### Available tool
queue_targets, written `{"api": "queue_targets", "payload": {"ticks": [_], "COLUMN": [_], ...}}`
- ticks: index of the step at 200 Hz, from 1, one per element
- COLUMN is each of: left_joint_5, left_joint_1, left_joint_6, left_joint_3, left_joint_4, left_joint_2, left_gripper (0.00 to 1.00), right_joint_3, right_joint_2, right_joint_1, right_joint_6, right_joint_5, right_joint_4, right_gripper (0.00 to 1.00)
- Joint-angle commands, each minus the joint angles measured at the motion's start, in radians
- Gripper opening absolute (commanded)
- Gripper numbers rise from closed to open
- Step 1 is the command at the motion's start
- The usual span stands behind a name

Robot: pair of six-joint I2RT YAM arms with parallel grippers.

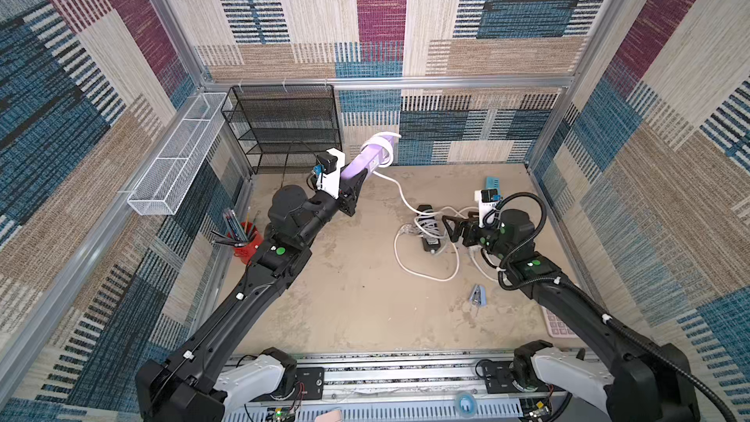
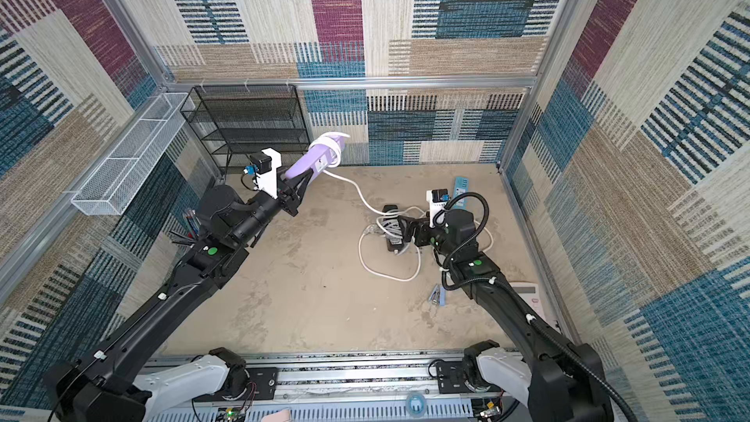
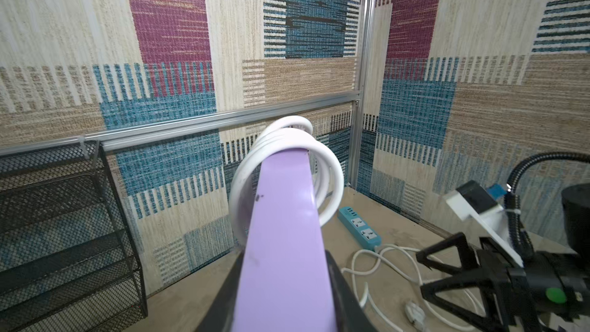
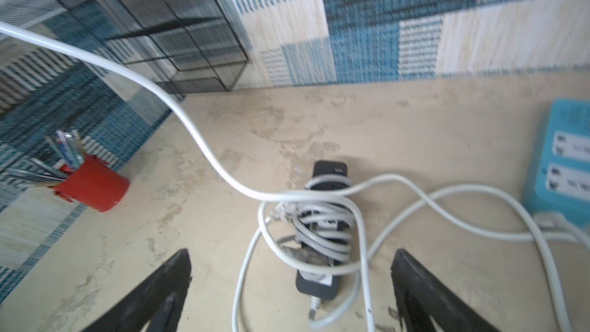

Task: Unwrap the cord wrapped around the power strip
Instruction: Unwrap the power cord from the power strip.

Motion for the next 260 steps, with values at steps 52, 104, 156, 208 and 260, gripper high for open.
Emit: {"api": "queue_targets", "payload": {"ticks": [52, 104, 156, 208, 260], "left_joint_5": [0.208, 0.284, 0.305, 0.291, 0.3], "left_joint_1": [0.001, 0.001, 0.002, 0.01, 0.017], "left_joint_6": [-0.09, -0.133, -0.14, -0.133, -0.168], "left_joint_3": [0.037, 0.046, 0.043, 0.034, 0.027], "left_joint_4": [-0.014, -0.005, -0.002, -0.005, 0.015], "left_joint_2": [0.003, 0.024, 0.02, 0.006, 0.005], "left_gripper": [0.0, 0.0, 0.0, 0.0, 0.0], "right_joint_3": [0.186, 0.304, 0.373, 0.331, 0.296], "right_joint_2": [0.127, 0.286, 0.43, 0.438, 0.404], "right_joint_1": [0.034, 0.094, 0.138, 0.141, 0.138], "right_joint_6": [-0.262, -0.398, -0.408, -0.363, -0.348], "right_joint_5": [-0.421, -0.483, -0.477, -0.452, -0.405], "right_joint_4": [0.213, 0.253, 0.328, 0.411, 0.414], "right_gripper": [0.98, 0.98, 0.88, 0.1, 0.0]}}
